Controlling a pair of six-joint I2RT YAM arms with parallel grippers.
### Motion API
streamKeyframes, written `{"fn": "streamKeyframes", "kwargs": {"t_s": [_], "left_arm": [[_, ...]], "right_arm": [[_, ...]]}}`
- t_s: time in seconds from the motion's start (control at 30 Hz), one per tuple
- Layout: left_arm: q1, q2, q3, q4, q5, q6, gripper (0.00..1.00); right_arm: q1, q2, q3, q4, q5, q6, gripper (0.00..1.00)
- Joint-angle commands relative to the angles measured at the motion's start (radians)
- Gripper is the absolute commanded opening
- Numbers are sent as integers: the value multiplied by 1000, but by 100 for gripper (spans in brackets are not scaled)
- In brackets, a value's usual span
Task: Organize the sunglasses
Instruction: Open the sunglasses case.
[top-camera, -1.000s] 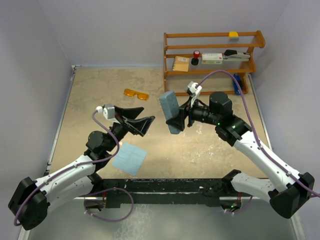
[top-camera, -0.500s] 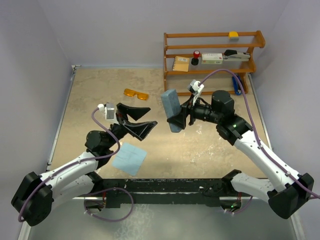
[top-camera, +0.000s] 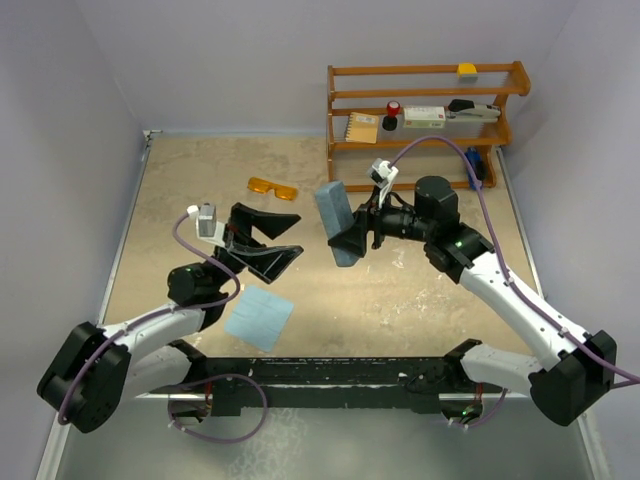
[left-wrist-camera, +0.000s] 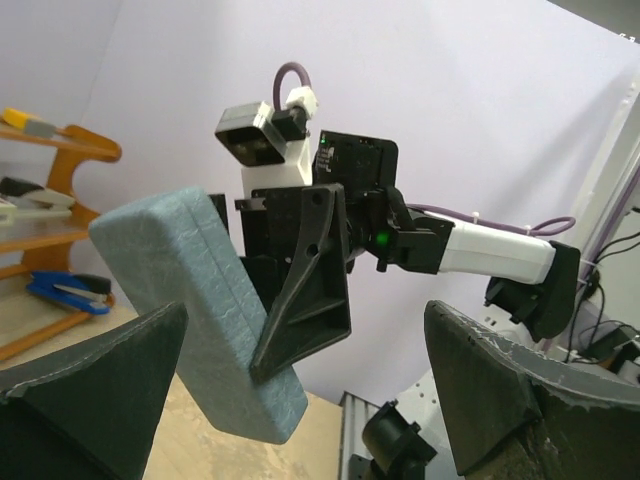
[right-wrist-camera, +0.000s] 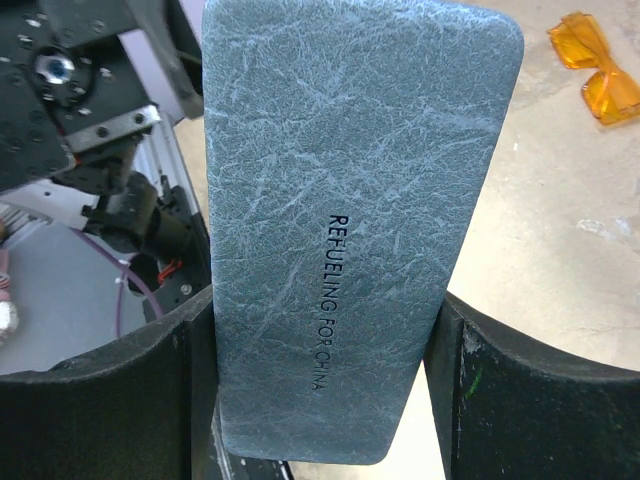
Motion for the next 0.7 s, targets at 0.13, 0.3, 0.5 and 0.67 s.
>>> {"fn": "streamKeyframes", "kwargs": {"t_s": [0.13, 0.3, 0.5, 0.67], "left_arm": [[10, 63, 19, 173, 63, -96, 100], [12, 22, 0, 119, 40, -48, 100], [13, 13, 22, 39, 54, -2, 100], [12, 64, 46, 53, 79, -18, 100]], "right_arm": [[-4, -30, 42, 141, -100, 66, 0], [-3, -48, 44, 128, -123, 69, 0], [10, -64, 37, 112, -154, 91, 0], [59, -71, 33, 110, -145, 97, 0]]}}
